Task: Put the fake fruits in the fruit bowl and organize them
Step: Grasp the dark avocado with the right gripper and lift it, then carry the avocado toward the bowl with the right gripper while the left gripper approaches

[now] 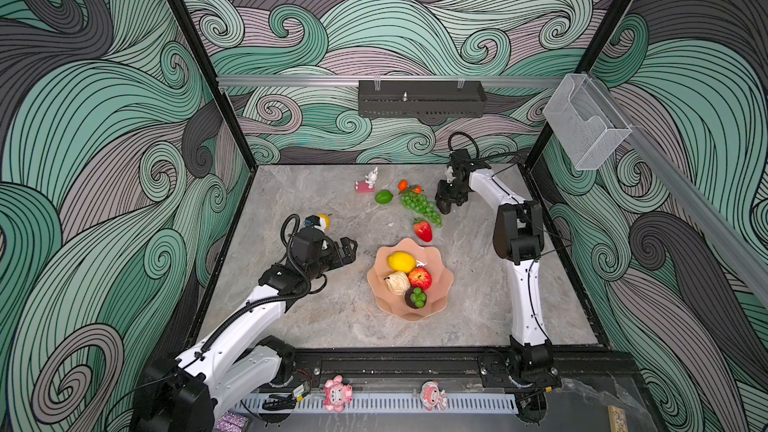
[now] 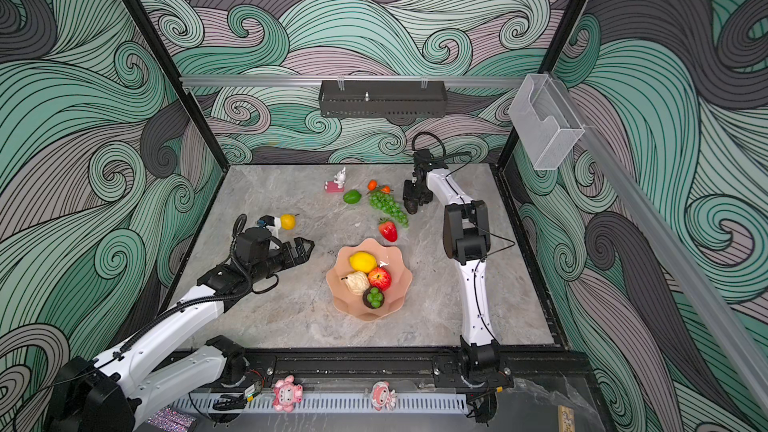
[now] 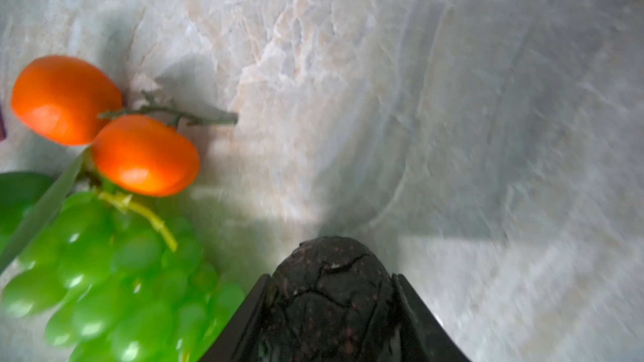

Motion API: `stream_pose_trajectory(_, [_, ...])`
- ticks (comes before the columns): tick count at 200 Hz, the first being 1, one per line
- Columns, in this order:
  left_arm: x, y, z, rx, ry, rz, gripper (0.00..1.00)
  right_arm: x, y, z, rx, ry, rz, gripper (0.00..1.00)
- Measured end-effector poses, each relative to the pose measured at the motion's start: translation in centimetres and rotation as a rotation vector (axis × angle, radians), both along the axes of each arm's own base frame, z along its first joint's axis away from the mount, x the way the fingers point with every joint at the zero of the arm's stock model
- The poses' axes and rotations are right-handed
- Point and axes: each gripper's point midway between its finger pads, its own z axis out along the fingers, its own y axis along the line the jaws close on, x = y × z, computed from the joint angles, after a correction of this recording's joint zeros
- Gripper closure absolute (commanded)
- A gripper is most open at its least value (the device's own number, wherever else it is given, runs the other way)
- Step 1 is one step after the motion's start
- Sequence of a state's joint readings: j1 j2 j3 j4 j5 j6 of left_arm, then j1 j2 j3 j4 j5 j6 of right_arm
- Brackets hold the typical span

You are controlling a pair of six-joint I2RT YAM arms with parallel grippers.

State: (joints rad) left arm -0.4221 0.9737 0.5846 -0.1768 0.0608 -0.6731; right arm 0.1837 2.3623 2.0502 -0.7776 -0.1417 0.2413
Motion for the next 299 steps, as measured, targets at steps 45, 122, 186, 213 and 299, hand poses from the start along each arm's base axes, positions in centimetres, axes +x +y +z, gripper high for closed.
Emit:
stream_pose_trajectory(45, [0.4, -1.5, 1.4, -0.038, -0.004, -0.064, 0.03, -3.3, -1.4, 7.4, 0.088, -0.131, -0.098, 0.52])
stream_pose_trajectory(122, [0.1, -8.2, 5.0, -0.035, -0.107, -0.28, 0.04, -10.8, -0.6, 13.2, 0.514, -0.313, -0.36, 0.55])
stream_pose_trajectory(186, [-1.7, -14.1, 7.4, 0.005, -0.305, -0.485, 0.06, -15.9, 5.9, 16.8, 0.83, -0.328, -0.272, 0.54])
stream_pose_trajectory(213, [-2.0, -15.7, 9.3, -0.006, -0.418, -0.517, 0.06, -18.5, 9.2, 18.9, 0.942, -0.322, -0.194, 0.55])
stream_pose_trajectory(299, [-1.1, -17.2, 11.2, -0.01, -0.564, -0.522, 0.11, -23.8, 13.0, 21.0, 1.055, -0.295, -0.108, 0.55])
